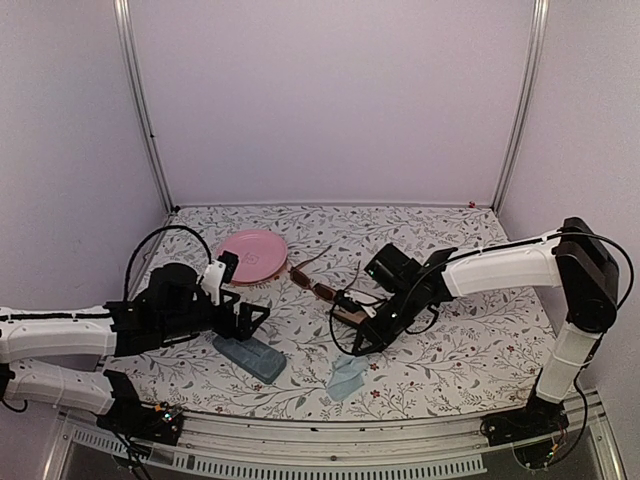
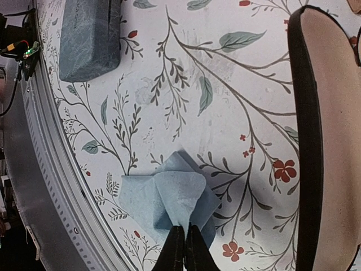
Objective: Organize the sunglasses
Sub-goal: Place the glasses cleaning cloth at the center of the board.
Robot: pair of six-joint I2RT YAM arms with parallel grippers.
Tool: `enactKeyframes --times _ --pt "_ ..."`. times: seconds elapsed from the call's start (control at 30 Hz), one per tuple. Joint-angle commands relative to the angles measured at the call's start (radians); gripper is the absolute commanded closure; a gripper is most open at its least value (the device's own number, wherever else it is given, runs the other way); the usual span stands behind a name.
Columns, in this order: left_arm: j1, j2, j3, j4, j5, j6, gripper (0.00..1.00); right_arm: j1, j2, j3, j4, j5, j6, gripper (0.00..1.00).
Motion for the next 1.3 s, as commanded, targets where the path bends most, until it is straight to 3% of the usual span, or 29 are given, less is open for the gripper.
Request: enactKeyframes --times 0.0,0.3,0.57,0.97,1.0,1.27 --pt "-0.043 0.066 0.005 0.141 0.114 0.084 0.04 -0.009 -0.009 0.008 -0.009 0.018 -0.042 0.94" --pt "-0.06 0.309 0.031 0.358 0.428 0.132 0.24 -0.01 -0.119 -0.128 0.134 -0.037 -0.141 0.94" --pt "-0.086 0.588 0.175 0.428 0.609 0.101 0.45 -0.008 -0.152 -0.243 0.255 -0.068 -0.156 0.92" --pt "-0.136 0.755 0.277 0.44 0.624 0.064 0.54 -0.009 -0.166 -0.356 0.358 -0.042 -0.067 0.82" --pt "-0.139 0.757 0.278 0.44 0.624 0.064 0.54 -0.009 -0.17 -0.361 0.362 -0.04 -0.064 0.77" --pt "-0.143 0.779 0.29 0.434 0.621 0.067 0.54 -0.01 -0.179 -0.389 0.456 -0.059 -0.033 0.61"
